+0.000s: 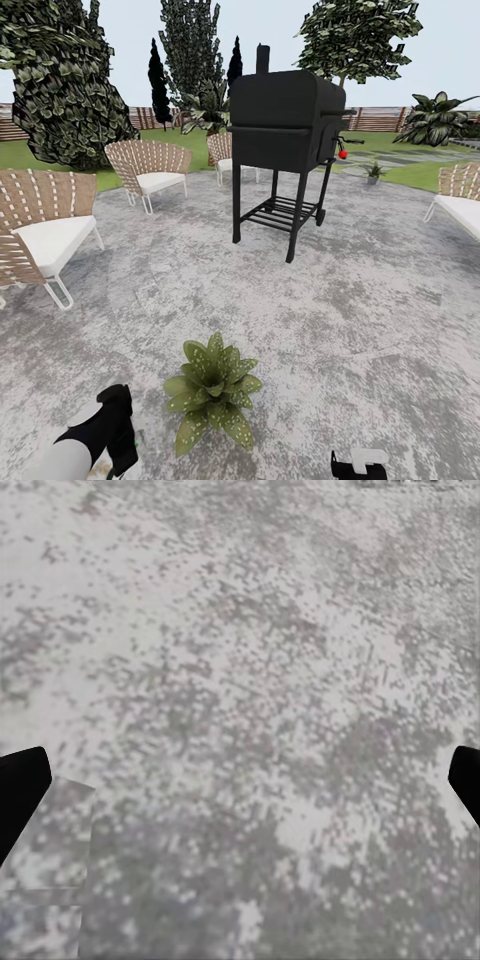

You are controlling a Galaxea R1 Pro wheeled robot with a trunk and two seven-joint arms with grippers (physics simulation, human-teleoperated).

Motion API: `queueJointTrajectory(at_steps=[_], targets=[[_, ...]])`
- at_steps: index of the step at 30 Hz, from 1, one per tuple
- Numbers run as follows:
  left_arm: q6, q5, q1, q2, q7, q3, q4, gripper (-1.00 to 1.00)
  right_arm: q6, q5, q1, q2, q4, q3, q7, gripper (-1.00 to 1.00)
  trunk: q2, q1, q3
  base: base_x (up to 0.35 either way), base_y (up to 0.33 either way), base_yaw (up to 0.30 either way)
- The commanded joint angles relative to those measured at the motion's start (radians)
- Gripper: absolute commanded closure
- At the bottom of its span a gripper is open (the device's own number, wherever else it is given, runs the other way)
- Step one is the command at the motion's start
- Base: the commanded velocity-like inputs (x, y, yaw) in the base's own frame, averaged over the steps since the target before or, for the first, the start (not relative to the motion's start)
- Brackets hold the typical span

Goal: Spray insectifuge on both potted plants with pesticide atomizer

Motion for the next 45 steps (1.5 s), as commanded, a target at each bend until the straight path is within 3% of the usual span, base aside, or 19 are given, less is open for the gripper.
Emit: queueJointTrajectory(at_steps=[1, 8, 16, 30, 32, 40, 42, 45], targets=[[0.01, -0.001, 0.0, -0.003, 0.001, 0.001, 0.003, 1.0, -0.003, 0.011, -0.001, 0.0, 0.001, -0.007, -0.003, -1.0, 0.0, 0.0, -0.001, 0.0, 0.0, -0.006], [0.01, 0.023, 0.0, 0.0, 0.003, 0.002, -0.004, 1.0, -0.003, 0.011, -0.001, 0.0, 0.001, -0.007, -0.003, -1.0, 0.0, 0.0, -0.001, -0.183, 0.089, -0.215], [0.016, 0.025, -0.002, -0.009, 0.001, 0.002, -0.007, 1.0, -0.003, 0.011, -0.001, 0.002, 0.001, -0.007, -0.003, -1.0, 0.0, 0.0, -0.001, -0.032, 0.293, -0.062], [0.016, 0.028, -0.002, -0.009, 0.001, 0.003, -0.008, 1.0, -0.003, 0.011, -0.001, 0.0, 0.001, -0.007, -0.003, -1.0, 0.0, 0.0, -0.001, 0.081, 0.151, -0.291], [0.015, 0.082, -0.002, -0.004, 0.002, 0.002, -0.01, 1.0, -0.003, 0.011, -0.001, 0.0, 0.001, -0.007, -0.003, -1.0, 0.0, 0.0, -0.001, -0.112, 0.03, -0.299], [0.016, 0.092, -0.007, -0.001, 0.002, -0.004, -0.013, 1.0, -0.003, 0.011, -0.001, 0.0, 0.001, -0.007, -0.003, -1.0, 0.0, 0.0, -0.001, -0.075, 0.26, -0.143], [0.018, 0.088, -0.025, -0.003, -0.01, -0.007, -0.014, 1.0, -0.003, 0.011, -0.001, 0.0, 0.001, -0.007, -0.003, -1.0, 0.0, 0.0, -0.001, 0.0, 0.306, -0.273], [0.017, 0.045, -0.114, 0.006, -0.122, -0.016, -0.013, 1.0, -0.003, 0.011, -0.001, 0.001, 0.001, -0.007, -0.003, -1.0, 0.0, 0.0, -0.001, 0.0, 0.306, -0.271]])
